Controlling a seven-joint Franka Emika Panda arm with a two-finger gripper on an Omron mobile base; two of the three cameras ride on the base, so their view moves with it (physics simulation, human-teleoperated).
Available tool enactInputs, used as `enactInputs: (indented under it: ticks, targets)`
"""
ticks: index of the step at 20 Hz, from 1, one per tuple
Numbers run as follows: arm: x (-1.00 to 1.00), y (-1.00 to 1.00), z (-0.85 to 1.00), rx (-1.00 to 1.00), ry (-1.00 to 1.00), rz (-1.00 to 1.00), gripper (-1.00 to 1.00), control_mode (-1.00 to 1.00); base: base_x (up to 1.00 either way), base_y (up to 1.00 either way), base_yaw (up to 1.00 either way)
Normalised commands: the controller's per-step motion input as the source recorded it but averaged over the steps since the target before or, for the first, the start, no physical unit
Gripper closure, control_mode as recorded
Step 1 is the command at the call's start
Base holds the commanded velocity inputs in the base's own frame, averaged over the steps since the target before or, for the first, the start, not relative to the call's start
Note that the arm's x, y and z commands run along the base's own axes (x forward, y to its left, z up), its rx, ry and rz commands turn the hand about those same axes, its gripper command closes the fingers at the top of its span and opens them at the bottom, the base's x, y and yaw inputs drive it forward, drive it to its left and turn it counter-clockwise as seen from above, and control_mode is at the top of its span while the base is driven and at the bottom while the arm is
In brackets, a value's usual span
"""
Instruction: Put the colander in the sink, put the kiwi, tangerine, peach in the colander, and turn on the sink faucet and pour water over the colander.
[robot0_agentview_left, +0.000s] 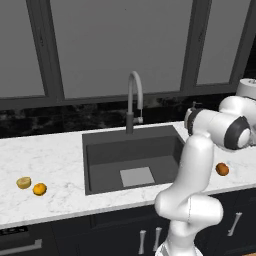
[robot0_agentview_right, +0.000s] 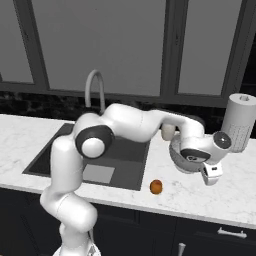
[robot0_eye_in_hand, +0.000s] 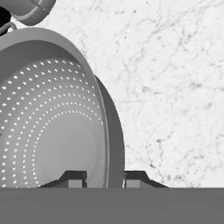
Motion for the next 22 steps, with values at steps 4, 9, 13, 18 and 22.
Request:
enactInputs:
  ticks: [4, 9, 13, 18, 22]
  targets:
    - [0.36, 0.72, 0.15, 0.0, 0.0, 0.14, 1.0, -1.0, 0.0, 0.0, 0.0]
    - [0.28, 0.98, 0.12, -0.08, -0.06, 0.17, 1.0, -1.0, 0.0, 0.0, 0.0]
    - [0.19, 1.0, 0.04, -0.18, -0.14, 0.15, 1.0, -1.0, 0.0, 0.0, 0.0]
    - [0.09, 1.0, 0.0, -0.16, -0.07, 0.18, 1.0, -1.0, 0.0, 0.0, 0.0]
    - [0.13, 1.0, 0.0, -0.09, 0.01, 0.22, 1.0, -1.0, 0.0, 0.0, 0.0]
